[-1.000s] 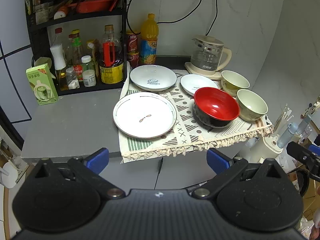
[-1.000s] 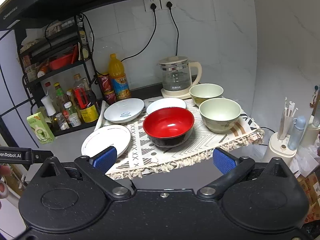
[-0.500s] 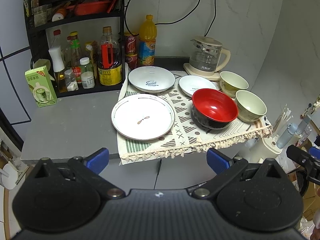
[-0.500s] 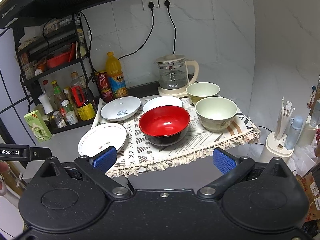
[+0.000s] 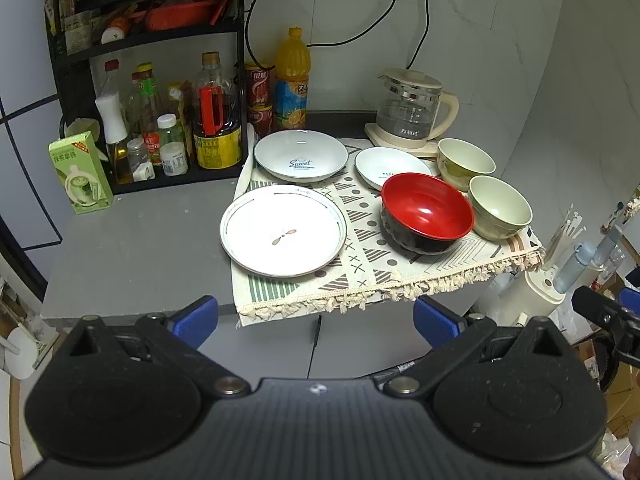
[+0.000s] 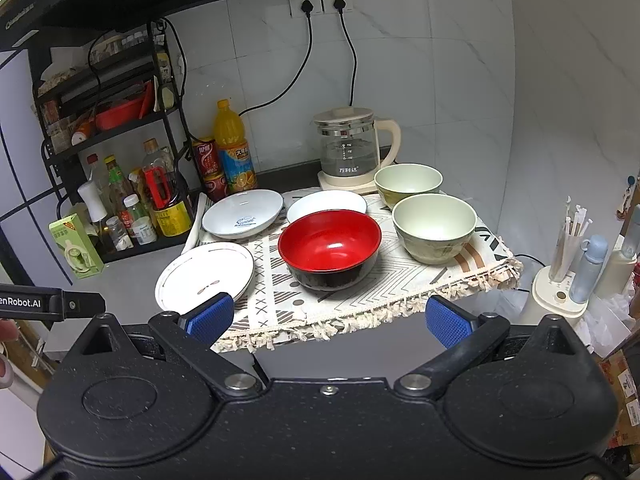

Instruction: Organize plates and bowls

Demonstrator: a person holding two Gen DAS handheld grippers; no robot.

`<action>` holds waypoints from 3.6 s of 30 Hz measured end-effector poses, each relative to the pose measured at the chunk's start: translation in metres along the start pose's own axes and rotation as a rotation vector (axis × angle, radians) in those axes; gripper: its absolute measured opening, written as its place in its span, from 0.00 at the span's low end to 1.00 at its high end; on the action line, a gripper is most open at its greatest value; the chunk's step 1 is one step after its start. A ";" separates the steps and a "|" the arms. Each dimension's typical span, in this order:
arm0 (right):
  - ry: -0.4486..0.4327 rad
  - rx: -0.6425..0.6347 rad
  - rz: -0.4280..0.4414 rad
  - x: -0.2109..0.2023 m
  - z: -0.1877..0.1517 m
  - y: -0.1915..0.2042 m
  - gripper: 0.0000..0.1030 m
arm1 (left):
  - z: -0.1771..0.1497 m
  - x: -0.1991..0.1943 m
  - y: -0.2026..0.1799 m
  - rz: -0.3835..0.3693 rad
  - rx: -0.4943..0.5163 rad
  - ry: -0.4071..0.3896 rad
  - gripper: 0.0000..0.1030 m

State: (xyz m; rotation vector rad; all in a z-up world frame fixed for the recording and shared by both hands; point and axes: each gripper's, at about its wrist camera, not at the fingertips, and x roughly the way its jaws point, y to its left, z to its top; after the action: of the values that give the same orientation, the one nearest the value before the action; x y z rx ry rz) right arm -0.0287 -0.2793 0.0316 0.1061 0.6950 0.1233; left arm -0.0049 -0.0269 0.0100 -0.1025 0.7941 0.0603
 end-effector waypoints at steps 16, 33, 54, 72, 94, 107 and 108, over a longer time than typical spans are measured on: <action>0.003 0.020 -0.025 0.024 0.009 -0.006 0.99 | 0.018 0.024 0.006 0.008 -0.015 -0.003 1.00; 0.017 0.034 -0.055 0.063 0.018 -0.021 0.94 | 0.034 0.059 0.005 0.026 -0.023 0.024 1.00; 0.113 0.102 -0.099 0.162 0.051 -0.084 0.91 | 0.102 0.163 -0.055 -0.017 0.028 0.091 0.97; 0.217 0.267 -0.217 0.239 0.067 -0.147 0.70 | 0.160 0.268 -0.130 -0.157 0.148 0.169 0.90; 0.284 0.426 -0.303 0.286 0.060 -0.195 0.38 | 0.176 0.379 -0.251 -0.377 0.351 0.324 0.53; 0.316 0.466 -0.311 0.314 0.047 -0.205 0.15 | 0.165 0.429 -0.286 -0.418 0.403 0.445 0.12; 0.317 0.468 -0.309 0.314 0.047 -0.204 0.15 | 0.163 0.431 -0.287 -0.419 0.404 0.453 0.09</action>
State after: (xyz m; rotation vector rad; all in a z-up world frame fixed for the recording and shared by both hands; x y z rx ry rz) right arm 0.2567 -0.4371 -0.1595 0.4319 1.0392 -0.3290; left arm 0.4390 -0.2871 -0.1647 0.1069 1.2057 -0.5352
